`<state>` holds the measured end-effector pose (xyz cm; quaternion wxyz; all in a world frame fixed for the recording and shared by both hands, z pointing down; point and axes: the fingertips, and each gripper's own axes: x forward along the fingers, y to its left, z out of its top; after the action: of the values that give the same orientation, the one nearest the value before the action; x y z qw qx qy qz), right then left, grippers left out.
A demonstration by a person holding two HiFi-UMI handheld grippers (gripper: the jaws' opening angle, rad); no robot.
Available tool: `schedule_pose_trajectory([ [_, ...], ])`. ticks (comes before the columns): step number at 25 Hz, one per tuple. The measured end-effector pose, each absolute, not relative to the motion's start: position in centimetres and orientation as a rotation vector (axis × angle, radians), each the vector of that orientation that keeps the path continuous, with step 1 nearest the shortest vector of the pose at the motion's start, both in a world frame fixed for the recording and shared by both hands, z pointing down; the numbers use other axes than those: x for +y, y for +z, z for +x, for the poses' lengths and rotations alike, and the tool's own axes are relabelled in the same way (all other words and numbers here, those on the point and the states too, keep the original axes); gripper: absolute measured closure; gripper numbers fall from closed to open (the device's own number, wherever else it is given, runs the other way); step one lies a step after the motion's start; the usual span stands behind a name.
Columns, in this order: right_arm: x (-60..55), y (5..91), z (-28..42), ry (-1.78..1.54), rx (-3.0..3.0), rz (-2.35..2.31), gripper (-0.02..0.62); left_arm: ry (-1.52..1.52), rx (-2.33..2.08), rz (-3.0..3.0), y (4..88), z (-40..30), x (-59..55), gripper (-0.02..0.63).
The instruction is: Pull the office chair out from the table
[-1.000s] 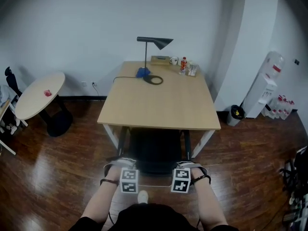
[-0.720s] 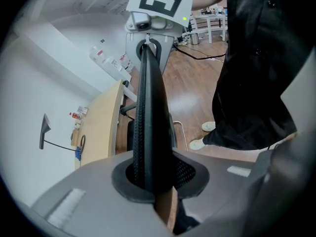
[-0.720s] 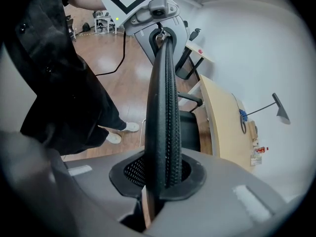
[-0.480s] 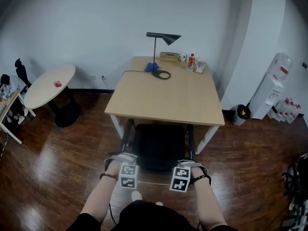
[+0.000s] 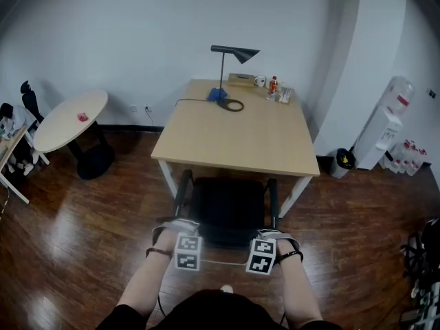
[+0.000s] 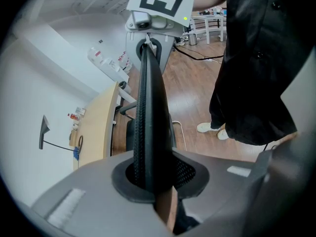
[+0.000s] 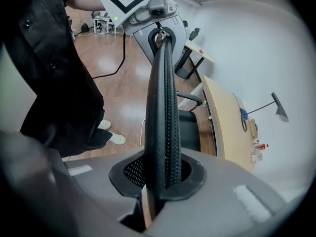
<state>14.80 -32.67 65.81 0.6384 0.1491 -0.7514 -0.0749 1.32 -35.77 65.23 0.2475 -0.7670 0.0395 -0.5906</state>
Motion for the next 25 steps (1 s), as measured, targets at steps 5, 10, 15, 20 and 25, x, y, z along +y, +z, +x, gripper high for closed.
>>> schedule_pose_trajectory([
  [5,-30.7,65.8,14.4,-0.138,-1.715,0.334,0.534,-1.623,0.092,-2.094,65.3,0.8,-33.8,0.555],
  [10,-28.5,65.7,14.0,-0.125,-1.715,0.338,0.532,-1.612,0.080,-2.098,65.2,0.6,-31.7,0.554],
  [15,-26.9,65.7,13.6,-0.121,-1.713,0.346,0.531,-1.613,0.070,-2.095,65.2,0.1,-30.2,0.554],
  [20,-25.4,65.8,13.2,-0.115,-1.715,0.351,0.531,-1.612,0.058,-2.105,65.2,-0.1,-28.7,0.554],
  [25,-23.7,65.9,13.0,-0.104,-1.711,0.347,0.529,-1.614,0.051,-2.104,65.4,-0.4,-27.0,0.554],
])
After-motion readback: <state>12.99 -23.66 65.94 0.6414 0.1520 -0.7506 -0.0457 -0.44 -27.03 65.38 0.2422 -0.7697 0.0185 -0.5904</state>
